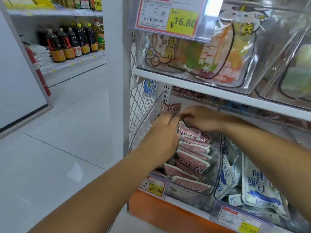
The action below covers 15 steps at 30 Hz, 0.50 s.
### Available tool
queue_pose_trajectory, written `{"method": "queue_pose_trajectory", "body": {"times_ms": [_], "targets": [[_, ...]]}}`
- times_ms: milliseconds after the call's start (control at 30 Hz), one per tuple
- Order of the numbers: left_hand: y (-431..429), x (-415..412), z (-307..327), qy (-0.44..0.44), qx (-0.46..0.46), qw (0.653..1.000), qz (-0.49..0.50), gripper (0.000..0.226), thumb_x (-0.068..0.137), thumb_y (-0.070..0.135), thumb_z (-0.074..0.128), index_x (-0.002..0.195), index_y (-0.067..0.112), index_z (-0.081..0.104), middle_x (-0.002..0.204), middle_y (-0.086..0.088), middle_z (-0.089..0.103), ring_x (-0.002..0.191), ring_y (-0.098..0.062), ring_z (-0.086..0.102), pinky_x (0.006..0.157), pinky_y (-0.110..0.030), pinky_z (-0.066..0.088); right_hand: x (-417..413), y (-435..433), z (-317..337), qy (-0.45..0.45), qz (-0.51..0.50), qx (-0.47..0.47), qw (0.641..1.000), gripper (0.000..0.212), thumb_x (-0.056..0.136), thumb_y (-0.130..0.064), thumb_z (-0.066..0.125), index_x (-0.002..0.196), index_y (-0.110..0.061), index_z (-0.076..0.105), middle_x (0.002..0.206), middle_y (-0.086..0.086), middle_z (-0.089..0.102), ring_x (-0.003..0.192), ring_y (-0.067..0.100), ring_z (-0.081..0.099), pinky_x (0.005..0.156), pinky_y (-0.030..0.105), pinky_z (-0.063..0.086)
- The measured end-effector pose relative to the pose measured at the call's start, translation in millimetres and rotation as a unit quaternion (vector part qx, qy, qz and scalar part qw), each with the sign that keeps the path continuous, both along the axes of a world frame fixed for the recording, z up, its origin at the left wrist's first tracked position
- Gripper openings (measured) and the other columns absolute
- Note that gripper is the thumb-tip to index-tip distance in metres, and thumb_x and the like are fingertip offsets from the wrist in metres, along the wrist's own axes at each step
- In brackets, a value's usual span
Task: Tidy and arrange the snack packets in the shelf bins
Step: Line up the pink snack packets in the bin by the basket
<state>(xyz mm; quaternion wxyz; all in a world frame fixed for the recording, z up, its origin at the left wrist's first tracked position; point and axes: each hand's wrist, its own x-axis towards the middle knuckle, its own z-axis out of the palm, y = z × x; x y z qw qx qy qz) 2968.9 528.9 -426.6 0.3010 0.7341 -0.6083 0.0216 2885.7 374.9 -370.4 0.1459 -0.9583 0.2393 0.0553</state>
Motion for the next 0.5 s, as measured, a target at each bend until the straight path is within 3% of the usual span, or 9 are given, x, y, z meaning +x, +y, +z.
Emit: {"method": "queue_pose_trajectory", "body": {"times_ms": [100, 167, 233, 333, 400, 500], "targets": [[-14, 6, -7, -0.040, 0.037, 0.998, 0.018, 0.056, 0.096, 0.027, 0.049, 0.145, 0.007, 0.032, 0.149, -0.012, 0.032, 0.139, -0.028, 0.024, 0.118, -0.038, 0.015, 3, -2, -8, 0.056, 0.050, 0.010, 0.997, 0.028, 0.094, -0.016, 0.048, 0.107, -0.037, 0.062, 0.098, -0.001, 0.069, 0.082, 0.017, 0.065, 0.078, 0.036, 0.053], [-18, 8, -10, -0.065, 0.098, 0.992, 0.034, 0.059, 0.099, 0.034, 0.039, 0.150, 0.011, 0.022, 0.156, -0.008, 0.023, 0.144, -0.024, 0.014, 0.119, -0.042, 0.006, 0, -10, 4, 0.055, 0.044, 0.027, 0.997, 0.031, 0.097, -0.017, 0.049, 0.116, -0.036, 0.064, 0.104, -0.008, 0.067, 0.077, 0.003, 0.061, 0.071, 0.019, 0.048], [-17, 12, -11, -0.080, 0.142, 0.986, 0.037, 0.056, 0.100, 0.037, 0.032, 0.151, 0.017, 0.021, 0.156, -0.003, 0.024, 0.145, -0.020, 0.013, 0.119, -0.045, 0.004, 2, -25, 12, -0.016, -0.016, 0.050, 0.998, 0.028, 0.099, -0.011, 0.048, 0.117, -0.023, 0.067, 0.104, -0.006, 0.065, 0.063, -0.010, 0.057, 0.053, 0.005, 0.039], [-11, 19, -13, -0.064, 0.161, 0.985, 0.016, 0.052, 0.102, 0.038, 0.028, 0.151, 0.021, 0.023, 0.156, 0.000, 0.028, 0.144, -0.019, 0.017, 0.119, -0.041, 0.007, 18, -38, 2, -0.037, -0.024, 0.017, 0.999, 0.026, 0.098, -0.010, 0.051, 0.120, -0.015, 0.064, 0.123, 0.001, 0.064, 0.090, 0.000, 0.059, 0.058, -0.003, 0.035], [-8, 21, -16, -0.061, 0.151, 0.987, 0.012, 0.052, 0.102, 0.040, 0.028, 0.150, 0.023, 0.025, 0.155, 0.001, 0.029, 0.144, -0.018, 0.019, 0.119, -0.040, 0.012, 30, -40, -8, 0.001, 0.004, -0.016, 1.000, 0.031, 0.095, -0.016, 0.058, 0.126, -0.014, 0.062, 0.130, 0.001, 0.060, 0.100, 0.004, 0.053, 0.069, 0.004, 0.034], [-9, 20, -17, -0.055, 0.135, 0.989, 0.017, 0.051, 0.102, 0.042, 0.029, 0.149, 0.023, 0.029, 0.153, 0.002, 0.034, 0.142, -0.017, 0.023, 0.117, -0.037, 0.017, 47, -43, -19, 0.062, 0.010, -0.070, 0.996, 0.046, 0.084, -0.030, 0.072, 0.127, -0.018, 0.060, 0.126, 0.001, 0.062, 0.106, 0.016, 0.057, 0.087, 0.026, 0.042]]}}
